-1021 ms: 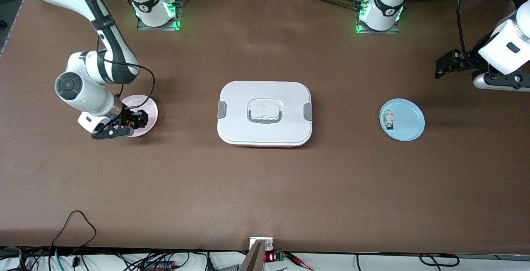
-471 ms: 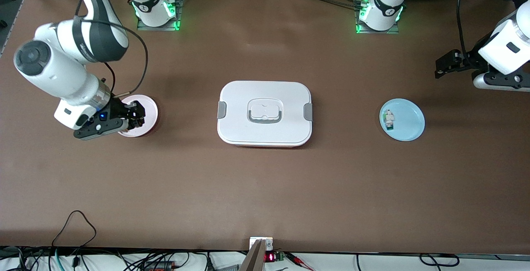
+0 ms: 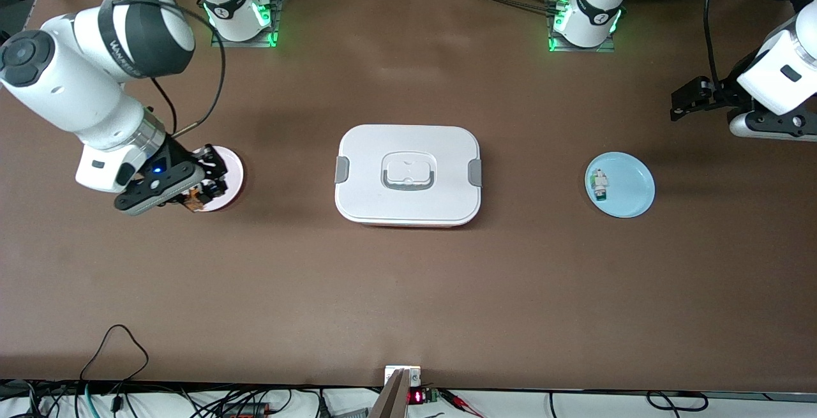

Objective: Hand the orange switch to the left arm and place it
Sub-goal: 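Close the right gripper on the orange switch and lift it, then carry the switch over the white box while the left gripper approaches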

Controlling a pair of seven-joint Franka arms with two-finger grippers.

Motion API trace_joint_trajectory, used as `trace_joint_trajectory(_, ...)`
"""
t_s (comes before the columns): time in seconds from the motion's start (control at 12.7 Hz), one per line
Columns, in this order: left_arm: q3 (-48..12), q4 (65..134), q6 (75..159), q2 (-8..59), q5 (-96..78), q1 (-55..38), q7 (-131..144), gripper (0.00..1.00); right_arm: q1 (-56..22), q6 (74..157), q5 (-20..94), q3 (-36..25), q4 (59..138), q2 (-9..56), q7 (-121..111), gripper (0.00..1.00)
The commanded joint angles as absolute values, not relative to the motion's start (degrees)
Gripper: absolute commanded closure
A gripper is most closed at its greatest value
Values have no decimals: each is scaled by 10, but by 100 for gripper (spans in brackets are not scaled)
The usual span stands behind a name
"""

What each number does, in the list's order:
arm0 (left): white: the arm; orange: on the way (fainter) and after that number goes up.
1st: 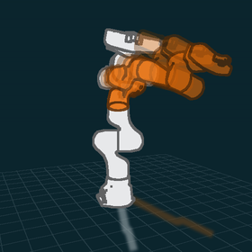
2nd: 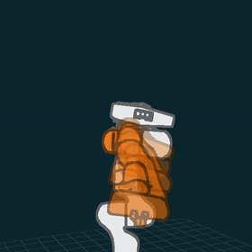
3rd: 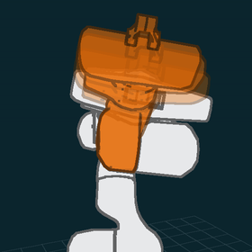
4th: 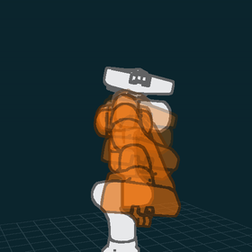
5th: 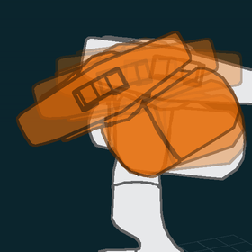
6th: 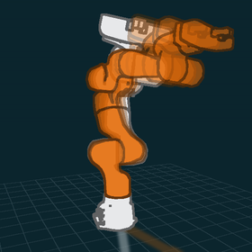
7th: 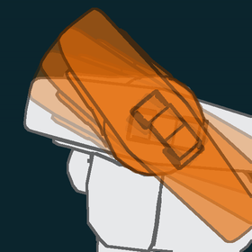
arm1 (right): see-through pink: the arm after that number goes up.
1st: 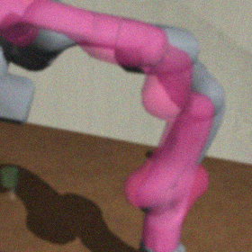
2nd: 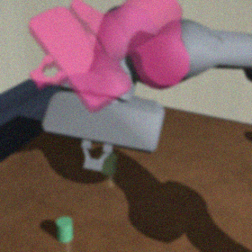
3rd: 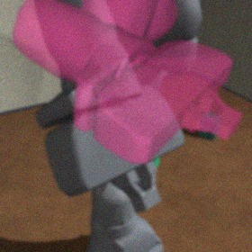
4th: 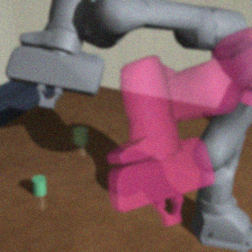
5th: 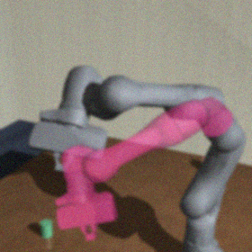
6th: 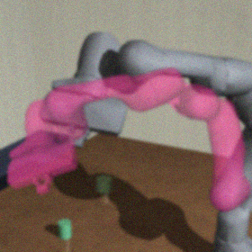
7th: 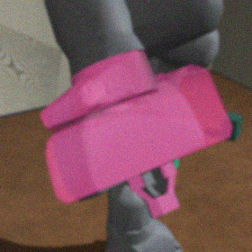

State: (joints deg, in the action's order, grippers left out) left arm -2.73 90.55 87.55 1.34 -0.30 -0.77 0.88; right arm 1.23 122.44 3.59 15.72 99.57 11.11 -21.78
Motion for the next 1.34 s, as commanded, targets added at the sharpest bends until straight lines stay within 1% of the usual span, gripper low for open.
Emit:
trace_joint_trajectory(0.0, -29, 901, 871, 14, -5, -4, -4, 0, 18, 1220, 121, 177, 962, 111, -317, 63)
trace_joint_trajectory(0.08, -29, 901, 871, 14, -5, -4, -4, 0, 18, 1223, 167, 178, 959, 112, -356, 63)
trace_joint_trajectory(0.24, -29, 902, 870, 14, -5, -4, -4, 0, 18, 1251, 195, 189, 957, 112, -446, 63)
trace_joint_trajectory(0.55, -29, 903, 865, 14, -6, -4, -4, 0, 16, 1252, 363, 213, 957, 120, -609, 64)
trace_joint_trajectory(0.71, -29, 905, 860, 14, -7, -4, -5, 0, 16, 1252, 439, 214, 957, 124, -703, 64)
trace_joint_trajectory(0.86, -30, 904, 846, 14, -23, -3, -6, 0, 15, 1249, 539, 214, 958, 132, -809, 64)
trace_joint_trajectory(1.02, -31, 904, 824, 15, -78, -3, -5, 0, 15, 1248, 643, 214, 957, 150, -902, 64)
trace_joint_trajectory(1.26, -28, 906, 803, 37, -264, 11, 11, 0, -3, 1250, 741, 214, 958, 179, -1014, 64)
